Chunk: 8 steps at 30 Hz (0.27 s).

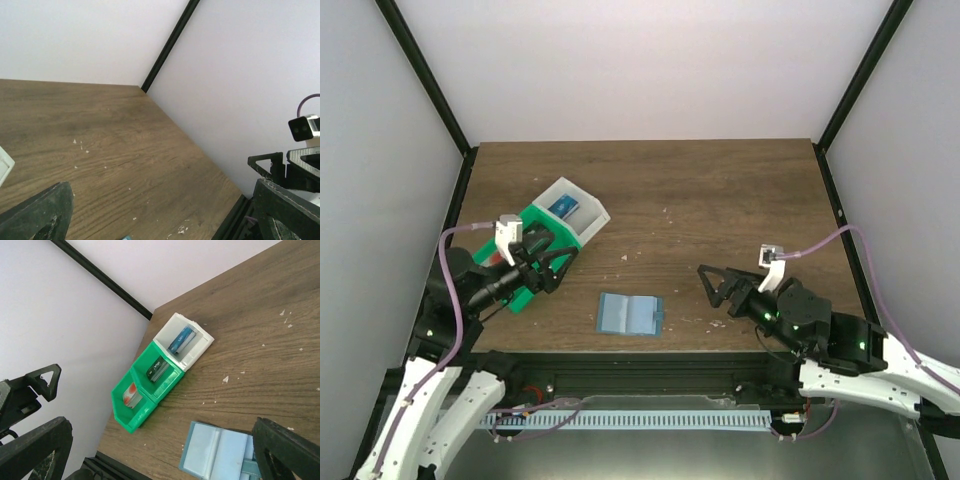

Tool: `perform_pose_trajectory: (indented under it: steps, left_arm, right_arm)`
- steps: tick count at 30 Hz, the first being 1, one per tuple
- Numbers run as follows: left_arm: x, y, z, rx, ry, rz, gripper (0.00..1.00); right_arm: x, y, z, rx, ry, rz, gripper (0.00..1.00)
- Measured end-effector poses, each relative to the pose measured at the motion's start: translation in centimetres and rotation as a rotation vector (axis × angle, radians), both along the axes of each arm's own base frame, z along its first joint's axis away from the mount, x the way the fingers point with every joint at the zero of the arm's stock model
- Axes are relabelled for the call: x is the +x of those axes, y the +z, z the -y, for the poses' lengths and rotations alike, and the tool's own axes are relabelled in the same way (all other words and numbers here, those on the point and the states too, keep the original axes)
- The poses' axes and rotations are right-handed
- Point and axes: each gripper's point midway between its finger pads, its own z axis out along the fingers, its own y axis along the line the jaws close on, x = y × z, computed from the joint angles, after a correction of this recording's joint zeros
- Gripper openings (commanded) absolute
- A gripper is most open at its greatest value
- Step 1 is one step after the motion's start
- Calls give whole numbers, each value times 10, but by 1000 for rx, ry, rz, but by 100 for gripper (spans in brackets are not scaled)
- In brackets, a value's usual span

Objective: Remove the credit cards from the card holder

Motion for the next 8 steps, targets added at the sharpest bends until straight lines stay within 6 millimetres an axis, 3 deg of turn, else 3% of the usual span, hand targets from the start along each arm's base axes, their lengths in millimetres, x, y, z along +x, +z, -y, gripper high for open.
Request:
perform_pose_trajectory:
  steps: [8]
  left_arm:
    - [-1, -7, 0, -27, 0, 9, 100]
  right_arm:
    - [-1, -10, 2, -16, -2, -17, 100]
